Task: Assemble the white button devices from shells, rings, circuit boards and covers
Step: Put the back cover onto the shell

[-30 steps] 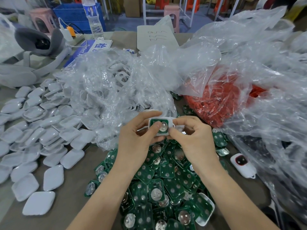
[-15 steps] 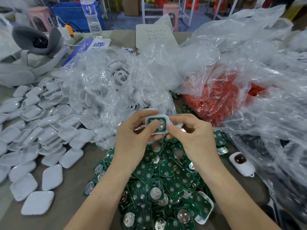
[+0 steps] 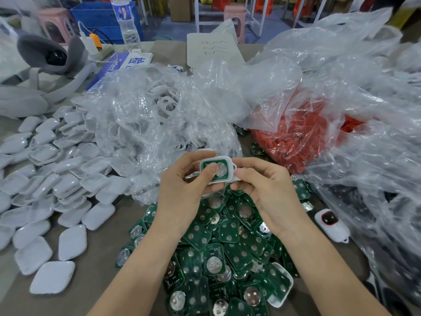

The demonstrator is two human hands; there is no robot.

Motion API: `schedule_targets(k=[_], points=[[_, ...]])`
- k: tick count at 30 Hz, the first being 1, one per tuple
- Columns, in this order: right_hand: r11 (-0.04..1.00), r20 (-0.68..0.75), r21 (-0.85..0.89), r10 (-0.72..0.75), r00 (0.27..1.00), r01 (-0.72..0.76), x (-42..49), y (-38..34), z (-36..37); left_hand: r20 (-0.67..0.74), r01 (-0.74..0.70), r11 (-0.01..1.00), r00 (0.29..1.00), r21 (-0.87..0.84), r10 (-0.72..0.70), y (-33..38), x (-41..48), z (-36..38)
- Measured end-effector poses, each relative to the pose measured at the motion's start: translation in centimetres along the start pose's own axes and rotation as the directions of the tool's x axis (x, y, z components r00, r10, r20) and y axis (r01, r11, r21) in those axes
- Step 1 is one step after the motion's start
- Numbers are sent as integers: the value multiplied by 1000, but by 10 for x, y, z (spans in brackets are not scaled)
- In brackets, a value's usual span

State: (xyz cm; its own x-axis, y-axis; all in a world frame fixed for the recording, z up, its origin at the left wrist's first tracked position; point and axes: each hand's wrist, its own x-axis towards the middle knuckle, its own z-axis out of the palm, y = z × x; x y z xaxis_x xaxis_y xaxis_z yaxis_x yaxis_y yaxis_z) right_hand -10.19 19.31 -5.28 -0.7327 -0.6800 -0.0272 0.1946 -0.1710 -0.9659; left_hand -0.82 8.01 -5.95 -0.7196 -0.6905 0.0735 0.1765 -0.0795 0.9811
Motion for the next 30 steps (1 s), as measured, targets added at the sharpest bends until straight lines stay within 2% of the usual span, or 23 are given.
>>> schedule_targets(k=[14,23,30], points=[[997,-13,-15,76,997,-77,1,0,-3,13,-52,998,999,42,51,-1,-2,0],[948,-52,-318,-23,998,5,-1,0,-1,26,-90,984,996,152,87,-4,-2,-1],[935,-82,-353,-62,995,29,-2,-1,1,22,-84,981,996,174,81,-4,-2,-1]])
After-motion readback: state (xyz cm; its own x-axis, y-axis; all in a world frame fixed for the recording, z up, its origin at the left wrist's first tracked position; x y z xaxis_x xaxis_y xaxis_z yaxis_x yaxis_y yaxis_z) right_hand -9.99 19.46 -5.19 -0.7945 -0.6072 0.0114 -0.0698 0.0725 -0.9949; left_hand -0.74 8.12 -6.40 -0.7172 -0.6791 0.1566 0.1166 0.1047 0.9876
